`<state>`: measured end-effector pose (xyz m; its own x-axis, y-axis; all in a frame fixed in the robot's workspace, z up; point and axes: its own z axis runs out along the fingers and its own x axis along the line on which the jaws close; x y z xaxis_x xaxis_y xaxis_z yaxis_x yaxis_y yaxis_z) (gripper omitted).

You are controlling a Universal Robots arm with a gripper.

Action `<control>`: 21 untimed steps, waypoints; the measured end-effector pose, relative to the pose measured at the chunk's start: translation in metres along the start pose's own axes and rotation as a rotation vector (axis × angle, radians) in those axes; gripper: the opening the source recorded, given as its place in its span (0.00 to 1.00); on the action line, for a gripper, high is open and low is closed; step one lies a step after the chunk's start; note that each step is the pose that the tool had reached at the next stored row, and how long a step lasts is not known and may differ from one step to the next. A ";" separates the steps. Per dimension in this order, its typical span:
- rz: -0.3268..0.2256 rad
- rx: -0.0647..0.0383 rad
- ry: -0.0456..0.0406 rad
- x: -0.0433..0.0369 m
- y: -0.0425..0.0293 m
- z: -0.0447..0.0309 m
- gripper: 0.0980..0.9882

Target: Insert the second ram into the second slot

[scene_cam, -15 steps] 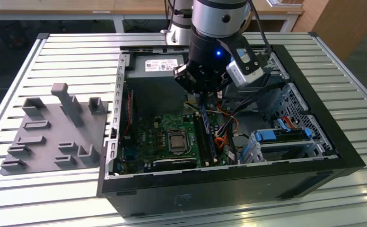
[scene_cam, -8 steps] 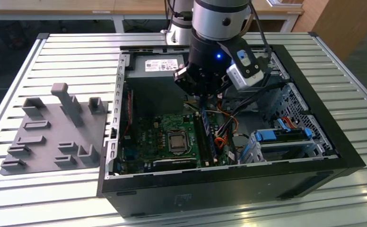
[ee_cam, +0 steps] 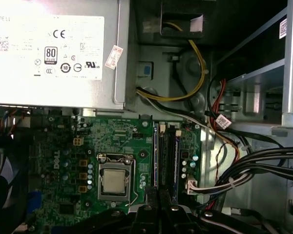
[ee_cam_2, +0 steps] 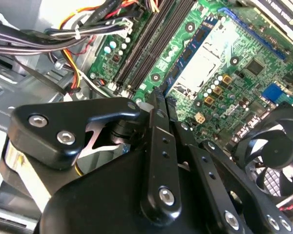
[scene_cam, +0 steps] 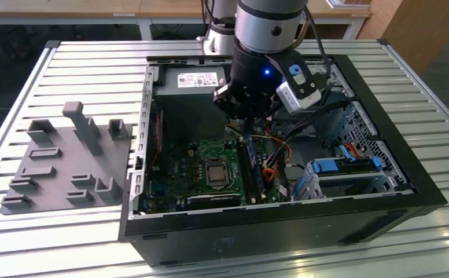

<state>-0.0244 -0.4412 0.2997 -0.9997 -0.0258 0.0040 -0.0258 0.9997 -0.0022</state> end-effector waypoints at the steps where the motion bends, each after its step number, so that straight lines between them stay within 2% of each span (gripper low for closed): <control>1: 0.000 0.000 0.0003 0.0000 0.0000 0.0013 0.04; 7: 0.000 0.000 0.0008 0.0001 0.0000 0.0075 0.04; 21: 0.000 0.000 0.0014 0.0000 0.0000 0.0122 0.04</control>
<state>-0.0245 -0.4412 0.2875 -0.9997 -0.0254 0.0053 -0.0254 0.9997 -0.0023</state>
